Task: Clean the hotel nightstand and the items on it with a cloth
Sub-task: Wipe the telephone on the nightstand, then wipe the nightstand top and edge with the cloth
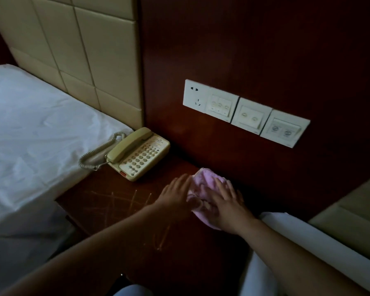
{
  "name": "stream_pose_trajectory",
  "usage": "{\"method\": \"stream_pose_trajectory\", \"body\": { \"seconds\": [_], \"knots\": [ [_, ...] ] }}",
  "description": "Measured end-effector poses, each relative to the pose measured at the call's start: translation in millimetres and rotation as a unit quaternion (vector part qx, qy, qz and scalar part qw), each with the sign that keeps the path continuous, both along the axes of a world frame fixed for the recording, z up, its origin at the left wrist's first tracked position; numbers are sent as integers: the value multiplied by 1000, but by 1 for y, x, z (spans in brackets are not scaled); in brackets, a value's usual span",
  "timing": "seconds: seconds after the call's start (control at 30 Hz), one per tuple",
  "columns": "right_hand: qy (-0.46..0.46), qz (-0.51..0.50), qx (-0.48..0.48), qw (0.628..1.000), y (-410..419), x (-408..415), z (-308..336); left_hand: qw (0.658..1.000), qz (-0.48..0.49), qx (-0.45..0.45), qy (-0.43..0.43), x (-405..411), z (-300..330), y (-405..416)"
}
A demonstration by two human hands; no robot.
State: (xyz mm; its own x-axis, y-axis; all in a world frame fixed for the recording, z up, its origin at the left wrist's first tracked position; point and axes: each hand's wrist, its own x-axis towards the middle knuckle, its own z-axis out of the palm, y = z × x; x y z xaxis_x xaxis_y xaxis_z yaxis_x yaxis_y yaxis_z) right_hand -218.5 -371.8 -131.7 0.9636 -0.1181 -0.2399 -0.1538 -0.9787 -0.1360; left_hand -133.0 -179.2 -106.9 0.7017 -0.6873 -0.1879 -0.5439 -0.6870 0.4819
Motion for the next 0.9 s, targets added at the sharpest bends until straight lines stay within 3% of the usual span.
{"method": "stream_pose_trajectory", "body": {
  "seconds": [0.07, 0.17, 0.23, 0.3, 0.5, 0.6, 0.73, 0.9],
  "knots": [
    [-2, -37, 6, 999, 3, -9, -7, 980, -108, 125, -107, -10, -12, -16],
    [-25, -19, -26, 999, 11, -7, -25, 951, -164, 184, -186, 8, -35, -26],
    [-39, 1, -30, 999, 13, 10, -33, 947, -173, 194, -189, 21, -48, -26],
    [-53, 7, -11, 999, 14, 38, -41, 958, -137, 147, -203, 41, -62, -22],
    [-78, 14, 4, 997, 19, 129, -46, 958, -103, 169, -206, 113, -73, -16],
    [-70, 4, 13, 997, 19, 151, -48, 981, -50, 112, -153, 133, -79, -17],
    [-65, -19, 17, 998, 15, 133, -48, 972, -62, 195, -112, 120, -67, -35],
    [-73, -81, 23, 994, 14, 63, -43, 971, -86, 192, -118, 62, -67, -51]
  ]
}}
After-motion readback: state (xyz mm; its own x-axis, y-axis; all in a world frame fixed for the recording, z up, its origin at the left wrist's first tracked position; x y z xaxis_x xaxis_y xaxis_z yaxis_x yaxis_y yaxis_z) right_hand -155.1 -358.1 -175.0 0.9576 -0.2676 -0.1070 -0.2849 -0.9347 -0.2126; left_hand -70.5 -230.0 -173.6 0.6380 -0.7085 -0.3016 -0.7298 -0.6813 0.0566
